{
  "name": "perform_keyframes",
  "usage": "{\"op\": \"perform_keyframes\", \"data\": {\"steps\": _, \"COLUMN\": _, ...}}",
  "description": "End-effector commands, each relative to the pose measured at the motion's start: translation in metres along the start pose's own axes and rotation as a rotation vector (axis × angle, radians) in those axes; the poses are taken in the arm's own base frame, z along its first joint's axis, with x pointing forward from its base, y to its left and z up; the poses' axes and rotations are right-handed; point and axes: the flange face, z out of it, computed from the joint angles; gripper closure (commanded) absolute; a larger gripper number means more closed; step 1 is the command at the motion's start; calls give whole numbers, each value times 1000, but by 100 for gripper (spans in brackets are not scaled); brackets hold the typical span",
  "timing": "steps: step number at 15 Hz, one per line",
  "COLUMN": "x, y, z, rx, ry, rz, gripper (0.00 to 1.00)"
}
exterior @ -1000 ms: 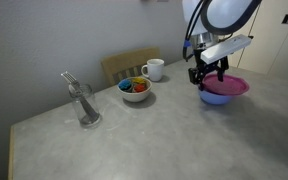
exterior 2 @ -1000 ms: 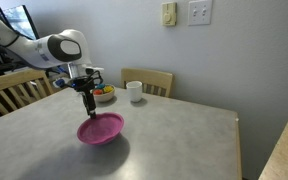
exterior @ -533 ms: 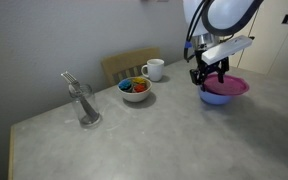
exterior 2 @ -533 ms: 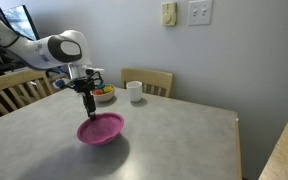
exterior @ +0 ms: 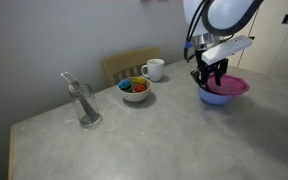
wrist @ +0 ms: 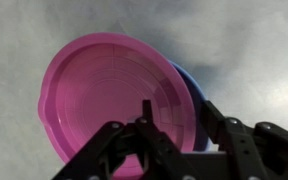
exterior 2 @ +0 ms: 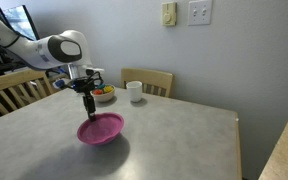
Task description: Place the lid on the bowl then put it on the table
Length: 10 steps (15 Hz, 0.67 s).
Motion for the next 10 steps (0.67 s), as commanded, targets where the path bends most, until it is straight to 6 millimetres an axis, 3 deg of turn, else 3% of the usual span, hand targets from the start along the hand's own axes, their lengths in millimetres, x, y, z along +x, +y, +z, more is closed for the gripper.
{"op": "perform_keyframes", "data": {"steps": 1, "x": -2, "y": 6, "z": 1, "rx": 5, "ry": -1, "rz": 8, "gripper": 55}}
{"op": "perform_keyframes", "data": {"steps": 3, "x": -2, "y": 6, "z": 2, "rx": 5, "ry": -2, "rz": 7, "gripper": 63}}
{"op": "perform_keyframes", "data": {"steps": 6, "x": -2, "y": 7, "z": 2, "rx": 5, "ry": -2, "rz": 8, "gripper": 61}}
{"op": "perform_keyframes", "data": {"steps": 10, "x": -1, "y": 8, "z": 2, "rx": 8, "ry": 4, "rz": 10, "gripper": 70}}
